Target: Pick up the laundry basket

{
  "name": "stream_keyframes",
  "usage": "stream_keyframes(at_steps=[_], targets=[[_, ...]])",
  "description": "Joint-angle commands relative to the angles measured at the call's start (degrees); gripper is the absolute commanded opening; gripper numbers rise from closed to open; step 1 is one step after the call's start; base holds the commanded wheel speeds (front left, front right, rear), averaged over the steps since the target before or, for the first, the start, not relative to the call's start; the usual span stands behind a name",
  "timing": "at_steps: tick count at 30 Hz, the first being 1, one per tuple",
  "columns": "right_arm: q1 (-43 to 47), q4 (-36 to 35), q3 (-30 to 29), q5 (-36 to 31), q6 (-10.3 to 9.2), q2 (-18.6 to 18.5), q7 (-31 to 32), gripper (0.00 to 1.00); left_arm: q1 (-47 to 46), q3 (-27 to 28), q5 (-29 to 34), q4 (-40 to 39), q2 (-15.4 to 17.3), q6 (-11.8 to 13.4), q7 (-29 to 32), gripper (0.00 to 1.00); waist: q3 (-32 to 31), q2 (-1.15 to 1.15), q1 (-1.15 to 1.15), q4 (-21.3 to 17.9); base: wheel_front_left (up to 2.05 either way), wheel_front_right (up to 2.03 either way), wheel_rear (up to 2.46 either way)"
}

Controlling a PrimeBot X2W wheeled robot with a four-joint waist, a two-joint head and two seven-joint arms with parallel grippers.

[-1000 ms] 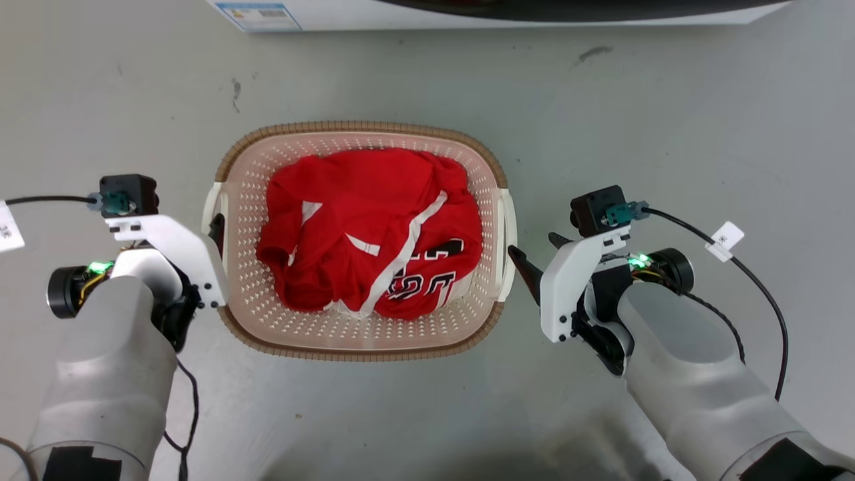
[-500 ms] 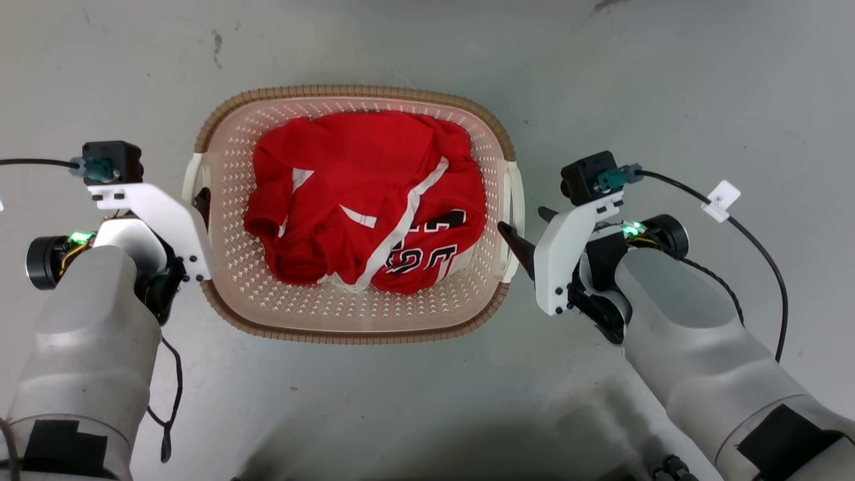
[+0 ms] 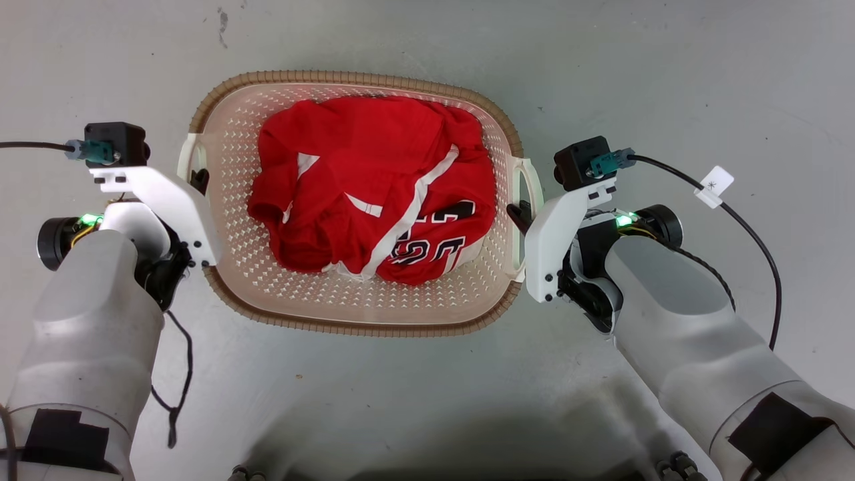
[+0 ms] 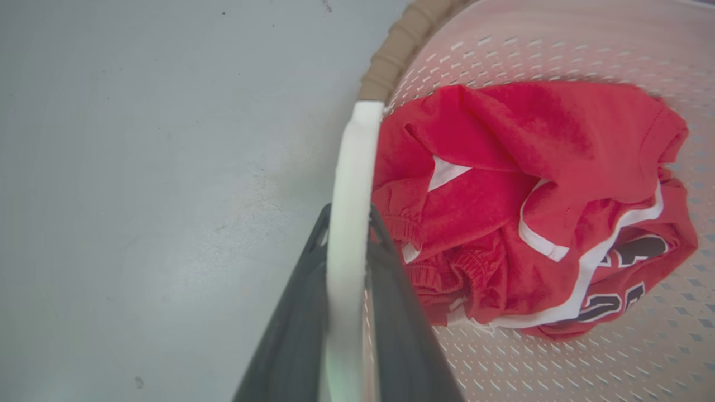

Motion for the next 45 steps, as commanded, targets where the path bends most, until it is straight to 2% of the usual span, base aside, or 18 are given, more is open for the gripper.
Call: stream_keyframes(at_steps=[1, 6, 12, 27, 45], targets=[[-0.6, 1.1, 0.6, 0.4, -0.02, -0.9, -0.1, 0.00, 0.7, -0.6, -0.5, 0.8, -0.7, 1.0, 0.7, 0.00, -0.1, -0.01, 0.03, 0.1, 0.00, 0.00, 0.00], [-0.4, 1.3, 1.8, 1.6, -0.02, -0.9, 0.1, 0.00, 1.0, -1.5, -2.0, 0.8, -0.6, 1.0, 1.5, 0.00, -0.5, -0.01, 0.03, 0.3, 0.00, 0.00, 0.00], [-0.2, 1.3, 3.8, 3.5, 0.10, -0.7, 1.3, 0.00, 1.2, -3.3, -4.1, 1.7, -1.2, 0.8, 5.4, 0.00, -3.0, -0.01, 0.03, 0.8, 0.00, 0.00, 0.00], [1.9, 5.2, 6.4, 7.8, 0.12, -0.2, 11.1, 0.00, 1.5, -7.8, -8.6, 3.5, -4.9, 0.6, 18.0, 0.00, -16.8, -0.01, 0.03, 0.8, 0.00, 0.00, 0.00], [4.1, 5.4, 7.2, 13.5, 0.09, -3.2, 24.4, 0.00, 3.0, -10.5, -10.7, 6.1, -8.1, 0.6, 28.1, 0.00, -32.1, -0.01, 0.03, -0.6, 0.00, 0.00, 0.00]])
